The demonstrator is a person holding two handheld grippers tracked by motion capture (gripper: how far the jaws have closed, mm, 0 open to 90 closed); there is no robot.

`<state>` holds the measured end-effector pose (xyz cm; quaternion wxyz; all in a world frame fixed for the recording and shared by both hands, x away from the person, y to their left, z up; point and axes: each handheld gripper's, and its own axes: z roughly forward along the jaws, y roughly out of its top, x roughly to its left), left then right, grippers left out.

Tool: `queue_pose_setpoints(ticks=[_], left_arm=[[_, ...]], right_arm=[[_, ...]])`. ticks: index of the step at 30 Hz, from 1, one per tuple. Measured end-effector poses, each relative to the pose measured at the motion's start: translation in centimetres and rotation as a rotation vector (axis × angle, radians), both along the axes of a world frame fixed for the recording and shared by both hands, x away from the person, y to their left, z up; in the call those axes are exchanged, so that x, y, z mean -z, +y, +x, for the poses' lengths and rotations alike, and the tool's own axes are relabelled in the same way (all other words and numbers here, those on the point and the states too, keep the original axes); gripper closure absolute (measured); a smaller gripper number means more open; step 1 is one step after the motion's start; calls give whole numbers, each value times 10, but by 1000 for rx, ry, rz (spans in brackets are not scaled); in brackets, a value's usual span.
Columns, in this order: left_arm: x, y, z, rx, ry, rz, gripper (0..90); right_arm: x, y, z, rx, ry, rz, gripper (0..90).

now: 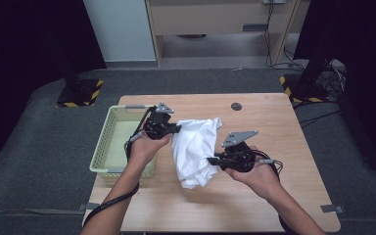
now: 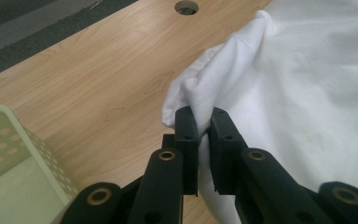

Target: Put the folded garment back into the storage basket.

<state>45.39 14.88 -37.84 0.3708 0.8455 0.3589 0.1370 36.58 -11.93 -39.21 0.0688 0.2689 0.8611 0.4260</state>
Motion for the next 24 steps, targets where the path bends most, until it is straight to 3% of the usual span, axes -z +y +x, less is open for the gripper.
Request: queue_pose_setpoints(ticks=[24], left_arm=[[-12,17,15,1,-1,9,835]], right_arm=[[-13,19,16,-5,-6,3,809]])
